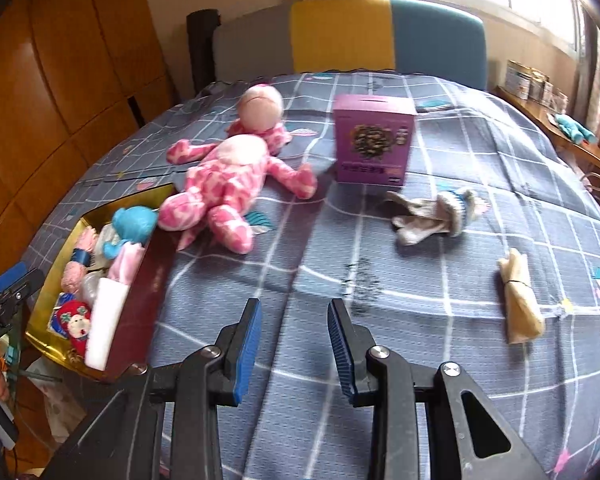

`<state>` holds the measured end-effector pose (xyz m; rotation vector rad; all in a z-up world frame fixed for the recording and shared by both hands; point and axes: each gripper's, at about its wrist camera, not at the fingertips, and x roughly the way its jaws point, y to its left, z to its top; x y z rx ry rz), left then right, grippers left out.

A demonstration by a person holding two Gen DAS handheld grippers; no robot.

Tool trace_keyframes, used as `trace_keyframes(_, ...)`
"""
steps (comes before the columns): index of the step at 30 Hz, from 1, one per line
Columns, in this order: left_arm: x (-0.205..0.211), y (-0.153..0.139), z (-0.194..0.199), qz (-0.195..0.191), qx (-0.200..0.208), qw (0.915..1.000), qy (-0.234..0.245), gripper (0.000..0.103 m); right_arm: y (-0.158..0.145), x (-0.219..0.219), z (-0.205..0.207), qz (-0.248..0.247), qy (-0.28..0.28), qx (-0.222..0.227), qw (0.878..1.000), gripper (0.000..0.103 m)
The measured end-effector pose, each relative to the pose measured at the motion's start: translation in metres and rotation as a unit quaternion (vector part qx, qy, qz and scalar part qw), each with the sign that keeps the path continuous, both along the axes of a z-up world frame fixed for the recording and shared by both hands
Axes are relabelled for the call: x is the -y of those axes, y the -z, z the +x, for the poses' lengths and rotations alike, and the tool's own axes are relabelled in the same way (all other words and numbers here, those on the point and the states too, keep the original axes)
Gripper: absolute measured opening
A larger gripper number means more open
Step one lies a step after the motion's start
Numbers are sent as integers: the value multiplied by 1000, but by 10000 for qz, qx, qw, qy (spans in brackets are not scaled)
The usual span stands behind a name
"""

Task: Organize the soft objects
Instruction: 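Move both tools toward the white knit glove and beige mesh bundle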

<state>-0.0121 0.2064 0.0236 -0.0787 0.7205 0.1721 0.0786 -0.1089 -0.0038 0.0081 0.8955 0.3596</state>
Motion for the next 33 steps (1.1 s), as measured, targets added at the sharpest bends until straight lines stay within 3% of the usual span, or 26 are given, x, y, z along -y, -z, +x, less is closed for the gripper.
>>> trace_keyframes(10, 47, -5, 25, 179, -33, 9978, 642, 71, -14, 93, 16, -250, 1284, 327, 9909, 33)
trace_keyframes(15, 81, -10, 42, 261, -49, 9935, 1106, 71, -17, 151, 20, -249, 2386, 625, 9688, 33)
trace_keyframes(19, 107, -9, 61, 113, -158, 9893, 1449, 71, -13, 188, 13, -118, 3107, 811, 9470, 33)
trace_keyframes(26, 152, -5, 94, -90, -381, 9809, 1907, 71, -7, 228, 2, 415, 3852, 827, 9182, 33)
trace_keyframes(33, 205, 13, 130, -277, -751, 9699, 2300, 71, 9, 230, 11, 796, 3640, 391, 9272, 33)
